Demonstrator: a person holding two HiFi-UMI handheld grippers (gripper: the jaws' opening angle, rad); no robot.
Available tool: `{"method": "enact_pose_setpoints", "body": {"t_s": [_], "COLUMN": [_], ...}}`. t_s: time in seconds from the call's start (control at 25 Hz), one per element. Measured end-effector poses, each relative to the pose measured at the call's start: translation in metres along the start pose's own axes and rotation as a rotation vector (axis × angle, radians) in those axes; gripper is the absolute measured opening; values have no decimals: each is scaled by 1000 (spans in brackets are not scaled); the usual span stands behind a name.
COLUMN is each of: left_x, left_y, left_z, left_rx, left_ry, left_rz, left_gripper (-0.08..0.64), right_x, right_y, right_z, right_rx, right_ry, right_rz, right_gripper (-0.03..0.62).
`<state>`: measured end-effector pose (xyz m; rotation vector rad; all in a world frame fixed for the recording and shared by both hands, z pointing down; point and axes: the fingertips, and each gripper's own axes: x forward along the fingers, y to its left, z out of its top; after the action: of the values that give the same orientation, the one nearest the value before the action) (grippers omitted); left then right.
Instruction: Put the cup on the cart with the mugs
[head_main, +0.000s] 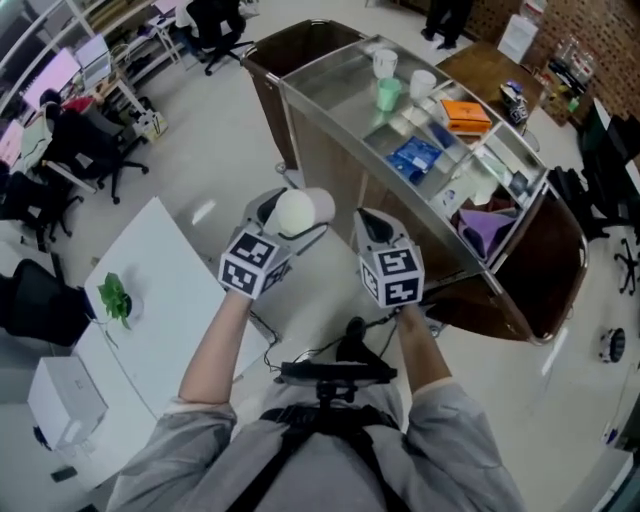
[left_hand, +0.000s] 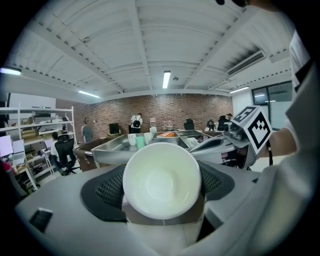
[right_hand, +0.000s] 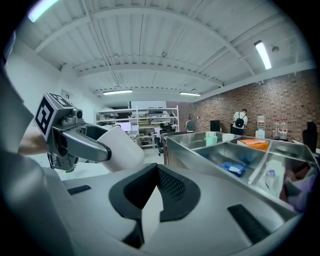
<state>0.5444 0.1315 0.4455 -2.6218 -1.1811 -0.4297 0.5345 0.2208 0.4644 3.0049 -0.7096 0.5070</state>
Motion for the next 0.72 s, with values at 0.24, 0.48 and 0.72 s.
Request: {"method": "enact_pose_setpoints", "body": {"t_s": [0.24,0.48,0.72], "left_x": [36,74,131], "left_y": [52,96,139], "left_z": [57,104,132], "left_rx": [8,50,85], "left_ry": [-32,-29,-7], "left_rz": [99,126,82], "left_gripper": [431,430,430], "right_x": [38,73,115], "right_y": [-39,-81,-117], "right_z": [62,105,132], "right_rx": [-52,-71,-79], "right_ry": [-41,-57,-59], "right_rz": [69,69,37], "right_gripper": [8,8,8]}}
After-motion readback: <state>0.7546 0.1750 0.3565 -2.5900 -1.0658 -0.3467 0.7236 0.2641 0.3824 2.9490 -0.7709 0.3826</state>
